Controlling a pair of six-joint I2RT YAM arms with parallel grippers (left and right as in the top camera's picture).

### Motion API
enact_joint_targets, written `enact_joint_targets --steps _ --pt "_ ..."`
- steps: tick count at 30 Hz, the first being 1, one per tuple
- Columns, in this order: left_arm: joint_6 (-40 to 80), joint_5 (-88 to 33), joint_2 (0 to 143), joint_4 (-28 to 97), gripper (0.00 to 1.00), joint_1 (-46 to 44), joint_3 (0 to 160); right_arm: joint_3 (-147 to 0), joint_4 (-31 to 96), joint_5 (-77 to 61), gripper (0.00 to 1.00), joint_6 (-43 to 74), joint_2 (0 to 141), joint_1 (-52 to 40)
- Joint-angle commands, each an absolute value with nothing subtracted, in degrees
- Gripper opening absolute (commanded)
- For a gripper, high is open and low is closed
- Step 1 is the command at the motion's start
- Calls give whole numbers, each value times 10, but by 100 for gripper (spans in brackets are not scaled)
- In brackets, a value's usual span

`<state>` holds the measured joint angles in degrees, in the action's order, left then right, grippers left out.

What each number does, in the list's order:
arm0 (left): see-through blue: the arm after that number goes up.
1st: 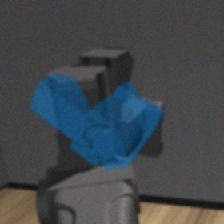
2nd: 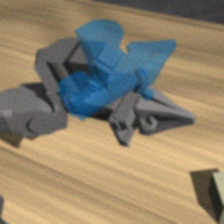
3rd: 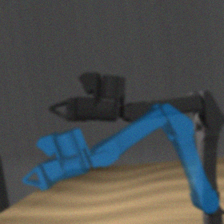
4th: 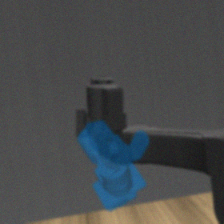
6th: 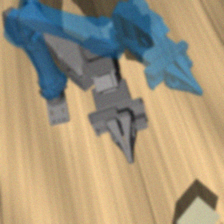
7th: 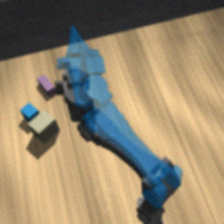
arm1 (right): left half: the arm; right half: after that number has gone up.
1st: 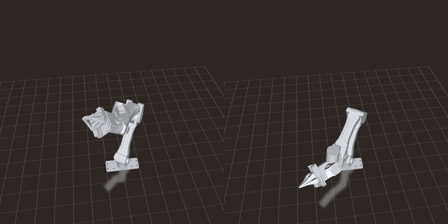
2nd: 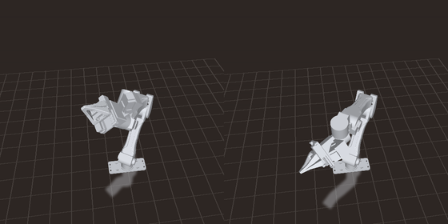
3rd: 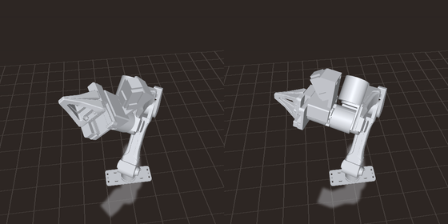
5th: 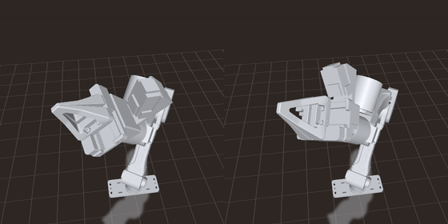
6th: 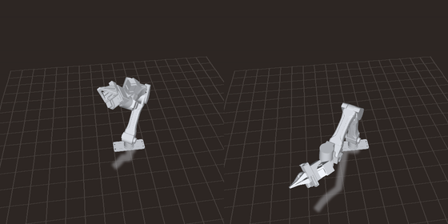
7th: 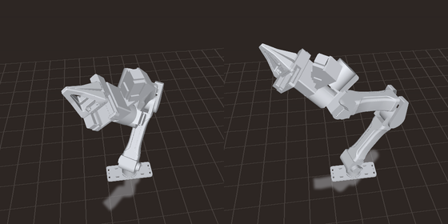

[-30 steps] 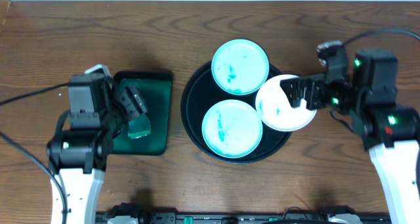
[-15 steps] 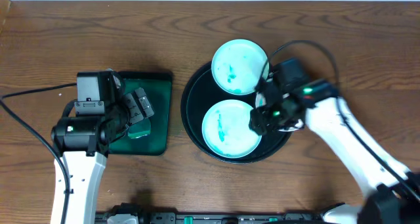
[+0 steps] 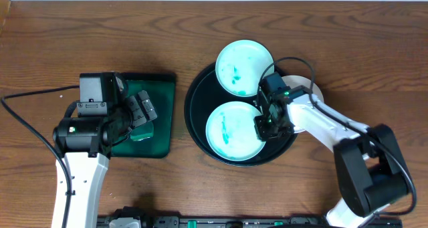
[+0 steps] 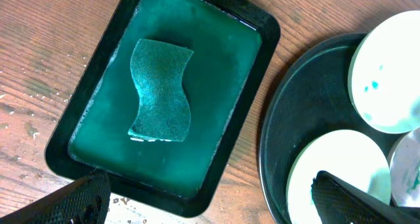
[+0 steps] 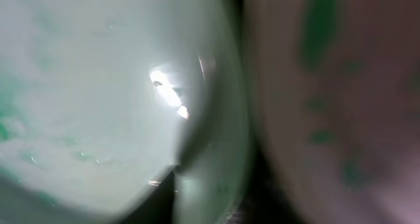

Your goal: Clean dirty plates on tray and stack at the side

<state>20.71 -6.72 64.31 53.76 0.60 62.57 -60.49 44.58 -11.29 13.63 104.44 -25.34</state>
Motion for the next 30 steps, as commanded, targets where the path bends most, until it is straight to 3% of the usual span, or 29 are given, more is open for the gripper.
enact_joint_targets --steps 1,3,9,24,27,30 --pt "199 -49 648 540 98 4 635 -600 432 -107 4 152 1072 -258" --pt "199 -33 651 539 100 4 633 -600 425 -101 1 152 1071 -252" --pt "225 30 708 540 89 4 625 -601 398 -90 1 154 1058 -237" --pt "278 84 1021 442 73 7 622 -601 394 -90 1 154 1058 -237" --pt "278 83 1067 427 64 7 622 -601 394 -90 1 154 1058 -237" --pt "278 80 1091 420 43 7 622 -601 394 -90 1 154 1058 -237"
